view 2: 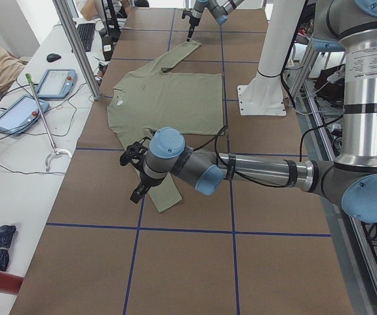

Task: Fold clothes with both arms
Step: 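Move the right gripper down to the cuff of the nearest sleeve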

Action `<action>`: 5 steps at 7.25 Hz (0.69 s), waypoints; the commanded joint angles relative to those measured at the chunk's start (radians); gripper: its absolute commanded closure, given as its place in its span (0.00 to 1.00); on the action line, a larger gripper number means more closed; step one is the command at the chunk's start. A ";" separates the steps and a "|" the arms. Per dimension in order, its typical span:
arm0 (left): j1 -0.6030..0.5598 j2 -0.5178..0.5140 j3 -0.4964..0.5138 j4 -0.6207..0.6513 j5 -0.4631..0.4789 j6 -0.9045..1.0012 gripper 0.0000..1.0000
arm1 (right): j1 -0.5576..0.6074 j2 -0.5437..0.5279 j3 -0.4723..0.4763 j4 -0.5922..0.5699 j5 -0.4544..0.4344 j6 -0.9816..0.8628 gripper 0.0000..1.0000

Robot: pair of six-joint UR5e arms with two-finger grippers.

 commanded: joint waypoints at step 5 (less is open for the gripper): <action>-0.002 0.000 0.002 0.000 0.000 0.000 0.00 | -0.013 0.000 -0.005 0.002 0.000 0.009 0.30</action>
